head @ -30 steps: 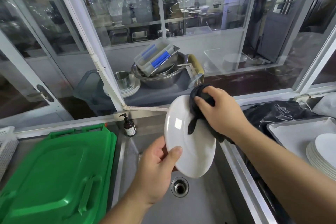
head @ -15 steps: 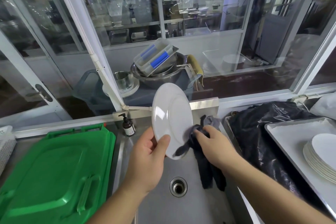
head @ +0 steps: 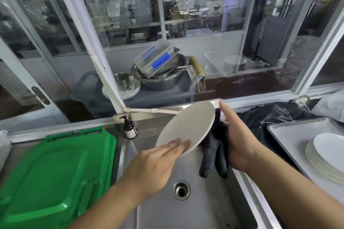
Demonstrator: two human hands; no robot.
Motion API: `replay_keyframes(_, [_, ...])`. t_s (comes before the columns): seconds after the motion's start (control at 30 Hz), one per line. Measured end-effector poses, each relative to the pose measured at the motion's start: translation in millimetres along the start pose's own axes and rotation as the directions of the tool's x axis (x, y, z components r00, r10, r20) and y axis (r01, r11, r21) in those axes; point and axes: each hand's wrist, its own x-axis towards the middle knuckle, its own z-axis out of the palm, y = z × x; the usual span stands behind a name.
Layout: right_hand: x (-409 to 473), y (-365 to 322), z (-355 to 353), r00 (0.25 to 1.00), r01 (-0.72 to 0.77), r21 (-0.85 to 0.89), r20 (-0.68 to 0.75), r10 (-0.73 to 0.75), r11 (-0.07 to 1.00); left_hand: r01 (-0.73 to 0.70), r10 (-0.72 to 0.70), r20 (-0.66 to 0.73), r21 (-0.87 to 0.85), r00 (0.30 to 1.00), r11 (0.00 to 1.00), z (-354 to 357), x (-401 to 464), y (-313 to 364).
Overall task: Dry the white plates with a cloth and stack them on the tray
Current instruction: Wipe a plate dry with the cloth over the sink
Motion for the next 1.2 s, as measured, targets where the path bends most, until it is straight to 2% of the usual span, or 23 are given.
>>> replay_keyframes(0.1, [4, 13, -7, 1.000, 0.023, 0.009, 0.015, -0.023, 1.000, -0.112, 0.106, 0.072, 0.089, 0.992, 0.990, -1, -1, -7])
replay_keyframes(0.3, [13, 43, -18, 0.996, 0.068, 0.184, -0.072, -0.055, 0.981, -0.158, 0.138, 0.125, 0.171, 0.983, 0.972, -1, 1, -6])
replay_keyframes(0.5, [16, 49, -39, 0.996, 0.079, 0.280, 0.009, -0.085, 0.957, -0.095, 0.090, 0.094, 0.044, 0.992, 0.995, 2, 1, -2])
replay_keyframes(0.67, [19, 41, -58, 0.994, 0.105, 0.269, -0.006, -0.107, 0.958, 0.040, -0.039, -0.031, 0.021, 0.999, 0.999, 8, 2, -4])
replay_keyframes(0.73, [20, 36, -64, 0.996, 0.094, 0.267, -0.018, -0.093, 0.959, 0.183, -0.179, -0.092, 0.035, 0.980, 0.982, 13, 3, -2])
replay_keyframes(0.77, [21, 34, -68, 0.996, 0.088, 0.265, -0.025, -0.085, 0.960, 0.304, -0.303, -0.120, -0.005, 0.945, 0.953, 17, 3, 1])
replay_keyframes(0.8, [21, 32, -72, 0.997, 0.080, 0.262, -0.028, -0.076, 0.962, 0.454, -0.462, -0.121, -0.087, 0.879, 0.887, 19, 5, 5])
replay_keyframes(0.83, [22, 31, -76, 0.997, 0.075, 0.256, -0.034, -0.068, 0.964, 0.593, -0.619, -0.094, -0.207, 0.779, 0.778, 22, 10, 11])
replay_keyframes(0.87, [22, 30, -81, 0.998, 0.067, 0.252, -0.032, -0.061, 0.966, 0.697, -0.754, -0.032, -0.356, 0.656, 0.622, 27, 14, 14])
replay_keyframes(0.9, [23, 30, -86, 0.998, 0.059, 0.242, -0.032, -0.053, 0.969, 0.742, -0.845, 0.070, -0.522, 0.530, 0.421, 32, 20, 19])
replay_keyframes(0.93, [23, 29, -90, 0.999, 0.050, 0.232, -0.026, -0.045, 0.971, 0.714, -0.886, 0.182, -0.669, 0.426, 0.205, 37, 27, 24])
replay_keyframes(0.97, [23, 28, -95, 0.999, 0.044, 0.222, -0.024, -0.039, 0.974, 0.644, -0.896, 0.274, -0.765, 0.350, 0.018, 42, 32, 28])
replay_keyframes(1.0, [22, 28, -99, 0.999, 0.035, 0.217, -0.014, -0.033, 0.976, 0.566, -0.888, 0.347, -0.815, 0.302, -0.126, 46, 36, 31])
replay_keyframes(1.07, [20, 29, -106, 1.000, 0.020, 0.200, -0.012, -0.018, 0.980, 0.462, -0.845, 0.459, -0.834, 0.276, -0.302, 50, 41, 39])
replay_keyframes(1.2, [12, 39, -121, 0.999, 0.003, 0.179, -0.040, 0.004, 0.984, 0.459, -0.757, 0.594, -0.772, 0.273, -0.440, 53, 40, 52])
